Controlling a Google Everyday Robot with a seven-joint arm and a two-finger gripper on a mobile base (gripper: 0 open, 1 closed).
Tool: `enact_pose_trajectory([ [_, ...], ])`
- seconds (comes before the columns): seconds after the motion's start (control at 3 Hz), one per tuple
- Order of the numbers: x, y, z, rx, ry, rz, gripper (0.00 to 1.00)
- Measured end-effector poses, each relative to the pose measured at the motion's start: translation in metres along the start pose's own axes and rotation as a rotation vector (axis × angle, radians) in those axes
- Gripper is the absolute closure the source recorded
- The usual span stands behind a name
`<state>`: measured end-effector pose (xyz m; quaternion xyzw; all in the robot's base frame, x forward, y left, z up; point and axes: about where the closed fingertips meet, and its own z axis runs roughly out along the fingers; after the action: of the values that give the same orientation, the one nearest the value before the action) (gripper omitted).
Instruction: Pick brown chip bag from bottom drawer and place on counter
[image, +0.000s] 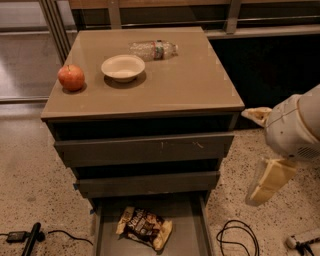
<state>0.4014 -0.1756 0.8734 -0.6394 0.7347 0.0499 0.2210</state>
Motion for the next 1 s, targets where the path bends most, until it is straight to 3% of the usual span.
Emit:
enact_pose_trajectory([
  [0.33,0.005,0.026,0.043,-0.039,0.002,-0.006,0.0],
  [0.67,0.007,0.033,0.095,-0.024,0.038,-0.016,0.0],
  [1.0,0.004,0.036,0.098,-0.035,0.04,-0.017,0.0],
])
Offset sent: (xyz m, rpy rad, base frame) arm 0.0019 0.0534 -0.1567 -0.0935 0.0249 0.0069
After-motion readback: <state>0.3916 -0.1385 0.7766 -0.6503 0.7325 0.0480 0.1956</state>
